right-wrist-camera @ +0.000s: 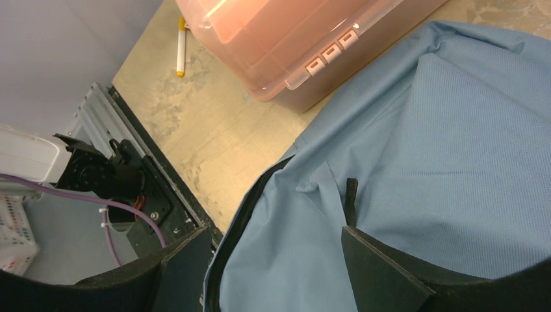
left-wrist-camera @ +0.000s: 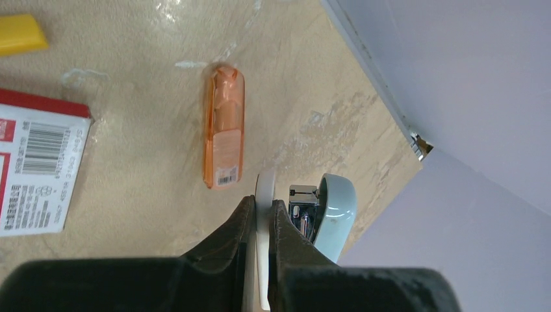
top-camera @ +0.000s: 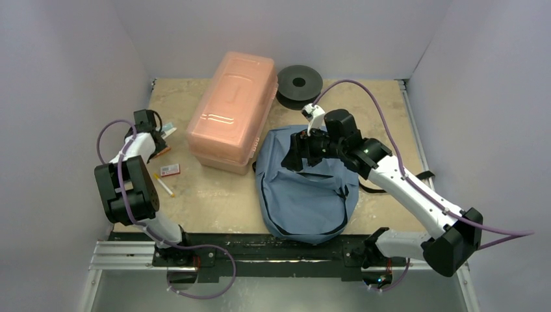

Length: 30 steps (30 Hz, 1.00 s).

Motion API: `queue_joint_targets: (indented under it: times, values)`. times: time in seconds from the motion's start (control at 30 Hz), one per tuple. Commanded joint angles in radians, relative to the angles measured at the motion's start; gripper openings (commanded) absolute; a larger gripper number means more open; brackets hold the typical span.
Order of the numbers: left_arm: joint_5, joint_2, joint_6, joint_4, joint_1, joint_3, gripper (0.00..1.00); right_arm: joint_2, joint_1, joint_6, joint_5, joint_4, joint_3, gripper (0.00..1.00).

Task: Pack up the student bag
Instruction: Adjust the stationery at the center of the board.

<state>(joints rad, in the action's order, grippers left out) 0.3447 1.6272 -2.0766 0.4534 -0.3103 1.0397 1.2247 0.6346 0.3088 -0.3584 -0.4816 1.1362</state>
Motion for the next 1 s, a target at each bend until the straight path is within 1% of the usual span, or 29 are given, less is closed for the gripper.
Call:
queue_joint_targets:
  times: [0.0,0.17,0.23,0.37,0.47,0.57,0.67,0.73,0.8,0.83,0.97]
  values:
    - [0.127,0.039,-0.245,0.038,0.025,0.072,0.00,0.025,0.002,-0.041,-0.015,-0.034,0.066,0.77]
    - [0.180,0.088,-0.284,0.112,0.058,0.145,0.00,0.068,0.002,-0.063,-0.021,-0.059,0.093,0.77]
    - [0.253,0.093,-0.303,0.128,0.084,0.148,0.00,0.080,0.004,-0.072,-0.020,-0.071,0.107,0.77]
    - [0.367,0.117,-0.348,0.236,0.131,0.189,0.00,0.096,0.014,-0.092,-0.015,-0.091,0.127,0.77]
    - [0.457,0.132,-0.372,0.271,0.160,0.196,0.00,0.108,0.029,-0.103,-0.017,-0.097,0.135,0.77]
    - [0.510,0.133,-0.397,0.260,0.179,0.173,0.00,0.126,0.045,-0.110,-0.017,-0.104,0.140,0.76]
    - [0.520,0.143,-0.428,0.256,0.193,0.160,0.00,0.146,0.051,-0.113,-0.020,-0.106,0.146,0.76]
    - [0.499,0.156,-0.460,0.268,0.195,0.164,0.00,0.161,0.050,-0.118,-0.020,-0.114,0.158,0.76]
    - [0.484,0.181,-0.475,0.244,0.194,0.174,0.00,0.174,0.050,-0.120,-0.019,-0.122,0.168,0.76]
    - [0.453,0.198,-0.494,0.231,0.191,0.175,0.00,0.179,0.051,-0.121,-0.017,-0.124,0.172,0.76]
    - [0.364,0.221,-0.519,0.067,0.168,0.097,0.00,0.198,0.050,-0.122,-0.014,-0.125,0.180,0.76]
